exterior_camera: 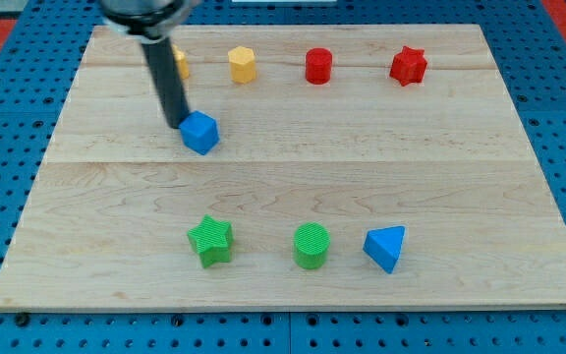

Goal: Move the blue cube to the top of the blue triangle

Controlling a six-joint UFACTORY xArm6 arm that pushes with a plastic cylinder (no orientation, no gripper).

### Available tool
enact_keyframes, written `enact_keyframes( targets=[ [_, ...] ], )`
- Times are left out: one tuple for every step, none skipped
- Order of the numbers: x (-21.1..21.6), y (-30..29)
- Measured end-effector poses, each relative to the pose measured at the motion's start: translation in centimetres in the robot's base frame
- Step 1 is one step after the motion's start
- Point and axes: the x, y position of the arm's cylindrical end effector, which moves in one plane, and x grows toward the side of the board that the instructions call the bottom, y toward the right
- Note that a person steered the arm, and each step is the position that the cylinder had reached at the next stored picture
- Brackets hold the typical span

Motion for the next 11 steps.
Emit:
enact_keyframes(
  targets=[
    [5.6, 6.1],
    [4.8, 1.6],
    [7.4, -0.4],
    [7.8, 4.1],
    [9.7, 11.0],
    [11.2, 7.0],
    [12.3, 8.2],
    [13.0, 13.2],
    [13.7, 18.0],
    [13.2, 18.7],
    [12.5, 14.4]
  ],
)
